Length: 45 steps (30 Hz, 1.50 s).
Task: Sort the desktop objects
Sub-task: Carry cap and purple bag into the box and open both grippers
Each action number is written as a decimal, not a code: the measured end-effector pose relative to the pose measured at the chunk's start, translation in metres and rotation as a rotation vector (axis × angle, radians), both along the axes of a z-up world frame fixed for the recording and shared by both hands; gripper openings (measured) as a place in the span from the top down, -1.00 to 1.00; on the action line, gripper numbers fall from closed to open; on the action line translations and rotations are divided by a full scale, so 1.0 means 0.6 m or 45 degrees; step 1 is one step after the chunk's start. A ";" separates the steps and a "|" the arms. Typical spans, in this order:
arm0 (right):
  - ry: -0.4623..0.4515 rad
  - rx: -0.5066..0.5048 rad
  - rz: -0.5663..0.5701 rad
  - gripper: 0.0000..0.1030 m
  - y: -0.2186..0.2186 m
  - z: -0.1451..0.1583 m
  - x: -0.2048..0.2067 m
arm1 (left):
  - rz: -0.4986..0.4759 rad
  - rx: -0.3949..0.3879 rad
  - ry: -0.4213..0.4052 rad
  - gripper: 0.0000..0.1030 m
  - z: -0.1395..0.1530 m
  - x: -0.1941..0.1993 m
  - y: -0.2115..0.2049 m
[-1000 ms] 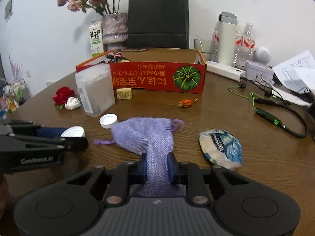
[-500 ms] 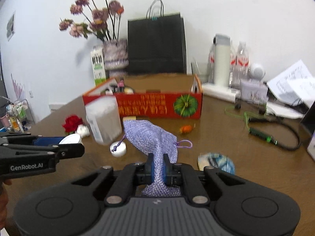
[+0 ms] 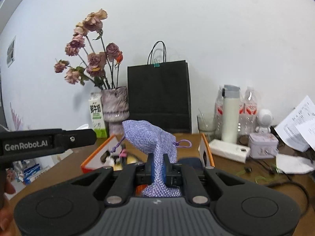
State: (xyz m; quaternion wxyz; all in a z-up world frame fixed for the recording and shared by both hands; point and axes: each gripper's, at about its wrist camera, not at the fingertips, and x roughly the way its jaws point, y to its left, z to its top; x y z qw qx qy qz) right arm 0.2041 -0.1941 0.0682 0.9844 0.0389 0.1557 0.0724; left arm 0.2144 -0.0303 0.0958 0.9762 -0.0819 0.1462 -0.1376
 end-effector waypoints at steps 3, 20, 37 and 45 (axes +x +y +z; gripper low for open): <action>-0.005 0.017 -0.007 0.87 -0.003 0.001 0.058 | 0.022 0.028 -0.031 0.20 0.004 0.047 -0.005; 0.225 -0.102 -0.039 0.87 -0.009 -0.113 0.278 | 0.006 0.088 0.234 0.20 -0.099 0.267 -0.012; 0.248 -0.180 -0.053 -0.76 0.011 -0.124 0.282 | 0.035 0.152 0.351 -0.90 -0.112 0.282 -0.017; 0.303 -0.171 -0.042 -1.00 0.008 -0.098 0.261 | 0.081 0.072 0.370 -1.00 -0.095 0.258 0.004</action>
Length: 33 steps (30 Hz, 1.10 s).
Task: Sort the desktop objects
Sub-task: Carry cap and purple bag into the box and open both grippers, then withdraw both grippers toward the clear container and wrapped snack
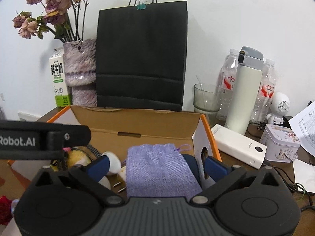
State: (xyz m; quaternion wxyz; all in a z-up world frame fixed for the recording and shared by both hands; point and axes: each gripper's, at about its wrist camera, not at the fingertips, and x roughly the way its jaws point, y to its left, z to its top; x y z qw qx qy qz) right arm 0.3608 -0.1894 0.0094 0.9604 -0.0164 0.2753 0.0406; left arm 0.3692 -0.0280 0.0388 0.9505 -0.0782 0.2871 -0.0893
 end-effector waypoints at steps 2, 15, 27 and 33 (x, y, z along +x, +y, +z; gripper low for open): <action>-0.009 -0.011 0.015 -1.00 -0.001 0.010 -0.019 | 0.013 -0.023 -0.017 -1.00 0.008 -0.020 0.010; -0.042 -0.067 0.011 -1.00 -0.065 0.019 -0.212 | 0.028 -0.026 -0.115 -1.00 0.009 -0.211 0.040; 0.132 -0.067 -0.068 -1.00 -0.139 -0.077 -0.332 | 0.005 0.088 -0.056 -1.00 -0.065 -0.315 0.044; 0.161 -0.029 -0.088 -1.00 -0.147 -0.101 -0.337 | -0.011 0.123 -0.034 -1.00 -0.085 -0.318 0.032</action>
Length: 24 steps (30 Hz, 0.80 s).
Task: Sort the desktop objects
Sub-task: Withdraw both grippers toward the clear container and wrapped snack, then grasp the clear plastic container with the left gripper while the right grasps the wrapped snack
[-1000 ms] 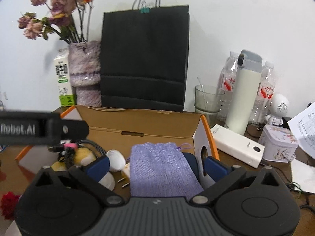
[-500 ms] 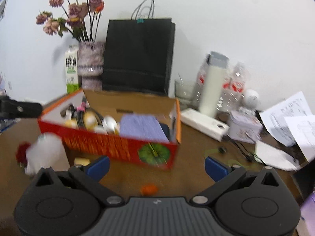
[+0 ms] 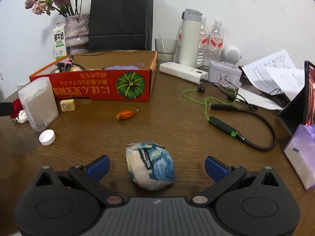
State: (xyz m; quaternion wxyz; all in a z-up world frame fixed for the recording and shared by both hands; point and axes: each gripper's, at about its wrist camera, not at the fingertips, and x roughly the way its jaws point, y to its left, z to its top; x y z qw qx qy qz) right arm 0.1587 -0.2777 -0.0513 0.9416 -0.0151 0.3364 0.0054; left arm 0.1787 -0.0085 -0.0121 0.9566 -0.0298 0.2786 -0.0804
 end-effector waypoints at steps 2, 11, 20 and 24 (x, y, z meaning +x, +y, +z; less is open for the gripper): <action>-0.008 0.013 -0.004 -0.96 -0.001 -0.002 0.004 | 0.008 0.004 -0.004 -1.00 -0.004 0.003 -0.005; 0.018 0.044 0.023 -0.63 0.003 -0.019 0.025 | 0.048 0.070 -0.035 -1.00 -0.024 0.034 -0.041; -0.026 0.067 0.048 0.09 0.005 -0.017 0.026 | 0.086 0.100 -0.006 -0.16 -0.040 0.067 -0.063; -0.044 0.089 0.055 0.42 0.009 -0.016 0.027 | 0.071 0.058 0.006 0.17 -0.041 0.070 -0.056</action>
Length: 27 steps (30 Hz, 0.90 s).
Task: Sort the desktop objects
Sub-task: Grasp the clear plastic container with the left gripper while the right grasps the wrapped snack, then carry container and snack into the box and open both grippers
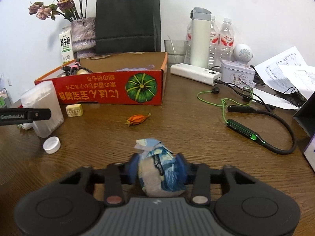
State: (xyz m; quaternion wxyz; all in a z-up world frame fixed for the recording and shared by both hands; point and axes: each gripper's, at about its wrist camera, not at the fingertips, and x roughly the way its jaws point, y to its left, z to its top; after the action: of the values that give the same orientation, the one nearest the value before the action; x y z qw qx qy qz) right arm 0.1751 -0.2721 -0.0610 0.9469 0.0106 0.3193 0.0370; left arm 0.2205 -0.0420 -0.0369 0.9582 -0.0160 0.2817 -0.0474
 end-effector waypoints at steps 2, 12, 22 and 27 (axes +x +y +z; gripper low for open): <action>-0.005 0.020 -0.002 0.49 0.001 0.000 0.002 | -0.017 -0.026 -0.005 0.18 0.000 -0.002 0.003; -0.064 0.021 0.025 0.51 0.037 0.038 0.021 | -0.053 -0.051 -0.075 0.20 0.024 -0.027 0.007; -0.208 0.067 0.061 0.51 0.085 0.119 0.063 | -0.065 -0.157 -0.198 0.21 0.082 -0.032 0.025; -0.349 0.132 0.045 0.51 0.101 0.185 0.108 | -0.069 -0.219 -0.350 0.21 0.161 0.012 0.017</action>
State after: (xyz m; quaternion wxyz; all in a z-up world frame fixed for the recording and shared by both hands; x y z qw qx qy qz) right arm 0.2402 -0.2113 0.0502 0.9790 0.0487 0.1850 0.0711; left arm 0.2276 -0.0318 0.0599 0.9812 -0.0839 0.1431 -0.0989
